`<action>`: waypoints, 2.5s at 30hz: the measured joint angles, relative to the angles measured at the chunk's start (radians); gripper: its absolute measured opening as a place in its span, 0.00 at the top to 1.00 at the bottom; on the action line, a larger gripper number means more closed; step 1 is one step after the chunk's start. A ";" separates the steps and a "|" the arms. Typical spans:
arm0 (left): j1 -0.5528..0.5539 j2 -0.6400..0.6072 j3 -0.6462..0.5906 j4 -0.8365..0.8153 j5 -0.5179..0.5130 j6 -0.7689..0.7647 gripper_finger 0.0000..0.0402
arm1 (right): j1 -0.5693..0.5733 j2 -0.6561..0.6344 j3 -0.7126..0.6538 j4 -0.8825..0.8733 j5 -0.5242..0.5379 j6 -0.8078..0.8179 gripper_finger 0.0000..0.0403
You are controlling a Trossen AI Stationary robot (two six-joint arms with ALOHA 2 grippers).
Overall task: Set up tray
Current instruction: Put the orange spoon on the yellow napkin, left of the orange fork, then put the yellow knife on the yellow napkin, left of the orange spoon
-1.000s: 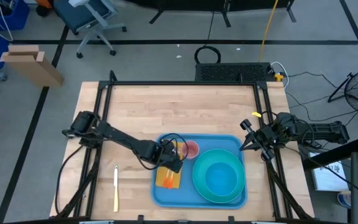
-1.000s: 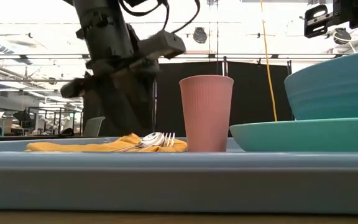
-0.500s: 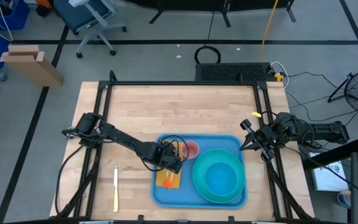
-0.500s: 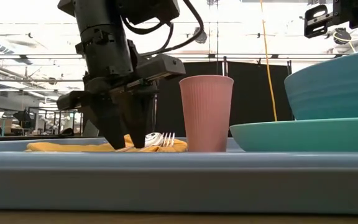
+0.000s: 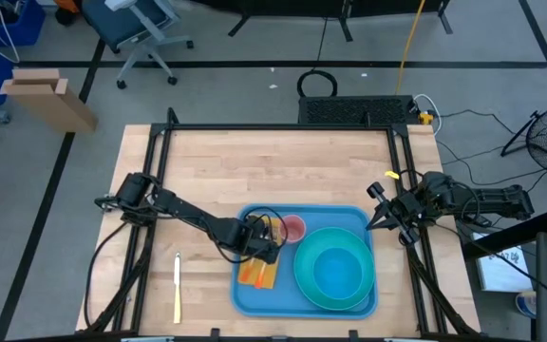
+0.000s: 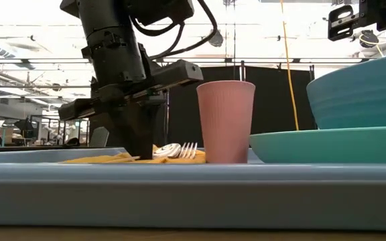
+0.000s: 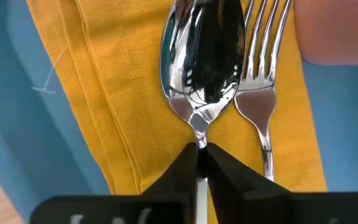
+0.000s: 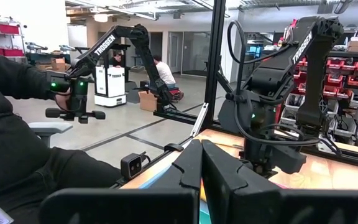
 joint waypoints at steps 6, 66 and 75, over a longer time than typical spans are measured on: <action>0.000 0.000 0.000 0.008 0.002 -0.052 0.94 | 0.000 0.000 0.000 0.000 0.000 0.000 1.00; -0.189 -0.206 0.001 -0.143 0.032 -0.190 0.64 | 0.000 0.000 0.000 -0.007 -0.005 -0.001 1.00; -0.536 -0.219 0.000 -0.312 0.058 -0.827 0.64 | 0.000 0.000 0.000 -0.014 -0.005 0.025 1.00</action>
